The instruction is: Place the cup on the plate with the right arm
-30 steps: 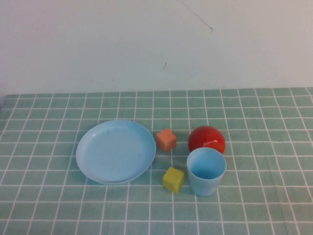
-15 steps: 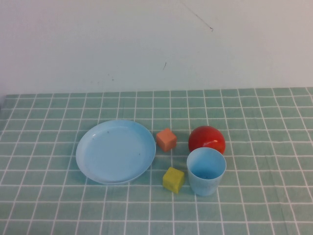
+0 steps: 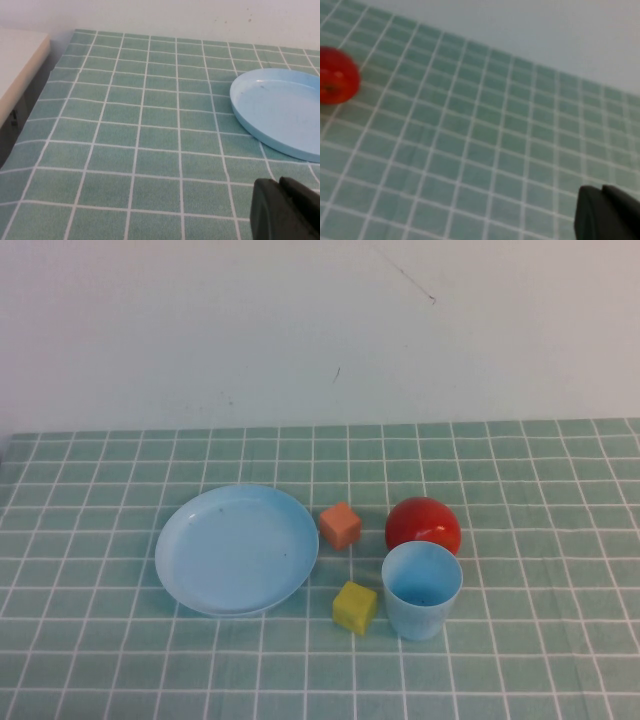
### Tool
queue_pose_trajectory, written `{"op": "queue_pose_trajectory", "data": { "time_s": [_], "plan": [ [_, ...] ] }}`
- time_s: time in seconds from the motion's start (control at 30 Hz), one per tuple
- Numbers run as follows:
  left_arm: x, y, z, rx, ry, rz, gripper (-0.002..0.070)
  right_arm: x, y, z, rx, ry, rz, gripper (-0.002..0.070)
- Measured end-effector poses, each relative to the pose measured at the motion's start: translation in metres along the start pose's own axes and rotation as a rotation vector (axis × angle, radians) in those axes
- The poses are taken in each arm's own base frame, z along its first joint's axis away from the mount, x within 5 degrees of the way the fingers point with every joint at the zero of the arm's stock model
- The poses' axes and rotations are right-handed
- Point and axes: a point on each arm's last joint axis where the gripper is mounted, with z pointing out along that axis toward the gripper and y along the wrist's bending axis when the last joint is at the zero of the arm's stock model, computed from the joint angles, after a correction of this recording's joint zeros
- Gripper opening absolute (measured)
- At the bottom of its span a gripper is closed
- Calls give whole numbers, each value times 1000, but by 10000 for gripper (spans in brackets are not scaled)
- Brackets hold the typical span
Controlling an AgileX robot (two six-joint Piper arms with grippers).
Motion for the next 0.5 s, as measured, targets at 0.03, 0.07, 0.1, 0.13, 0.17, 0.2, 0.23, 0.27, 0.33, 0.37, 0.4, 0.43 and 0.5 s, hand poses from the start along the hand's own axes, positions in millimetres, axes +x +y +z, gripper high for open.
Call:
{"op": "queue_pose_trajectory", "data": {
  "time_s": [0.03, 0.07, 0.1, 0.13, 0.17, 0.2, 0.23, 0.27, 0.33, 0.37, 0.4, 0.43, 0.5],
  "plan": [
    [0, 0, 0, 0, 0, 0, -3, -1, 2, 6, -33, 32, 3, -2],
    [0, 0, 0, 0, 0, 0, -3, -3, 6, 13, -83, 69, 16, -2],
    [0, 0, 0, 0, 0, 0, -3, -3, 10, 20, -138, 105, 27, -2],
    [0, 0, 0, 0, 0, 0, -3, -4, 15, 27, -196, 133, 32, -2],
    [0, 0, 0, 0, 0, 0, -3, -5, 20, 33, -257, 159, 33, -2],
    [0, 0, 0, 0, 0, 0, -3, -7, 26, 40, -319, 183, 34, -2],
    [0, 0, 0, 0, 0, 0, -3, -8, 30, 46, -370, 200, 35, -2],
    [0, 0, 0, 0, 0, -2, -3, -9, 35, 54, -431, 218, 40, -2],
    [0, 0, 0, 0, 0, -2, -3, -12, 44, 70, -537, 255, 55, -2],
    [0, 0, 0, 0, 0, -2, -3, -13, 48, 80, -592, 280, 67, -2],
    [0, 0, 0, 0, 0, -2, -3, -13, 53, 90, -644, 306, 83, -2],
    [0, 0, 0, 0, 0, -2, -3, -13, 57, 101, -689, 333, 104, -2],
    [0, 0, 0, 0, 0, -2, -3, -12, 67, 122, -764, 376, 123, -2]
  ]
}}
